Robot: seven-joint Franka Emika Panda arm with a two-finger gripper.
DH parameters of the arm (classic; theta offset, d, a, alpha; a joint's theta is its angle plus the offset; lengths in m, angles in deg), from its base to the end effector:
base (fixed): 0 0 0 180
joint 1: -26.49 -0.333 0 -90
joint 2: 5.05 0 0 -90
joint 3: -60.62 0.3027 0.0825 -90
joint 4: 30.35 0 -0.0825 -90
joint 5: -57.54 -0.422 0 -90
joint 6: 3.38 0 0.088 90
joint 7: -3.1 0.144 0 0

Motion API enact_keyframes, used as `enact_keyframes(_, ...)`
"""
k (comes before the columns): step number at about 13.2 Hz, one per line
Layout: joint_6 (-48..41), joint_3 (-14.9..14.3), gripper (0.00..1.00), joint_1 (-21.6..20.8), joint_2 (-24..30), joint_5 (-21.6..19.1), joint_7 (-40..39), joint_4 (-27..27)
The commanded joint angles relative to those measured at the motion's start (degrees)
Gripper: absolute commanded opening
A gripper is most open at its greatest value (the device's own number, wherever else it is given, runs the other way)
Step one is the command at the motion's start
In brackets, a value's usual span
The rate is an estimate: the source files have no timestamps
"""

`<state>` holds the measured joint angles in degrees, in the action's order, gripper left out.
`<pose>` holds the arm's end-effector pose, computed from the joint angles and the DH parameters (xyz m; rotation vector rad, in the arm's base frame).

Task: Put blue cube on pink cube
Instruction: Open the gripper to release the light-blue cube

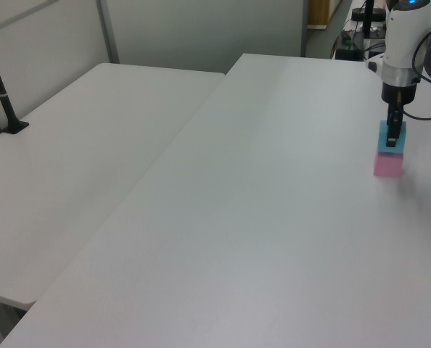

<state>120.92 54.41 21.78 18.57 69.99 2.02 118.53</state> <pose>0.4327 -0.0219 0.3215 3.0008 0.1898 -0.0279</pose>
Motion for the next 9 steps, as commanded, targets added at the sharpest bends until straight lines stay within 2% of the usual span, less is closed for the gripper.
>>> enact_keyframes(1,1.04,-0.47,1.0,-0.65,0.2,0.99,-0.77,0.45)
enact_keyframes(5,-0.63,-0.56,1.0,-0.56,0.29,0.99,-0.68,-0.34)
enact_keyframes(9,-10.71,-0.56,1.0,-0.65,0.64,0.29,-0.77,-7.79)
